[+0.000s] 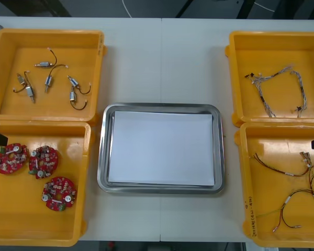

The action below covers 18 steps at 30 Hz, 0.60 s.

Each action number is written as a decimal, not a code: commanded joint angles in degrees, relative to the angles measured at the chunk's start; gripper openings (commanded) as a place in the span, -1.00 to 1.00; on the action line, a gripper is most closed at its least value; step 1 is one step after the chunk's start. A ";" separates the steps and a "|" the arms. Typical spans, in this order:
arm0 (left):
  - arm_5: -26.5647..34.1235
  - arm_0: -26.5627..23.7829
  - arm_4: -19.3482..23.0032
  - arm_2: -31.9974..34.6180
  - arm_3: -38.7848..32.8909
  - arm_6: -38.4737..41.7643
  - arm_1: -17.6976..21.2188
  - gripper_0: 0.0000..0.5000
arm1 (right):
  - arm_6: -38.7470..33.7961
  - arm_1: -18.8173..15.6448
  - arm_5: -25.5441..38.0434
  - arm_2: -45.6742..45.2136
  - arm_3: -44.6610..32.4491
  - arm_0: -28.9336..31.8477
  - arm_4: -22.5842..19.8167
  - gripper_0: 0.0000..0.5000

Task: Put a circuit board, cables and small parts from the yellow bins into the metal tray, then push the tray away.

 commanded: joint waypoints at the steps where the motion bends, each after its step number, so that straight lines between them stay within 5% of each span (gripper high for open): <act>1: 0.35 2.66 -0.61 -0.20 0.37 -3.14 0.62 1.00 | -0.40 -1.26 0.16 -0.98 -1.97 0.88 -0.43 1.00; 18: -0.93 3.01 -2.45 -0.29 2.21 -3.14 0.71 1.00 | 0.22 -2.05 0.16 -1.60 -2.32 2.02 -2.10 1.00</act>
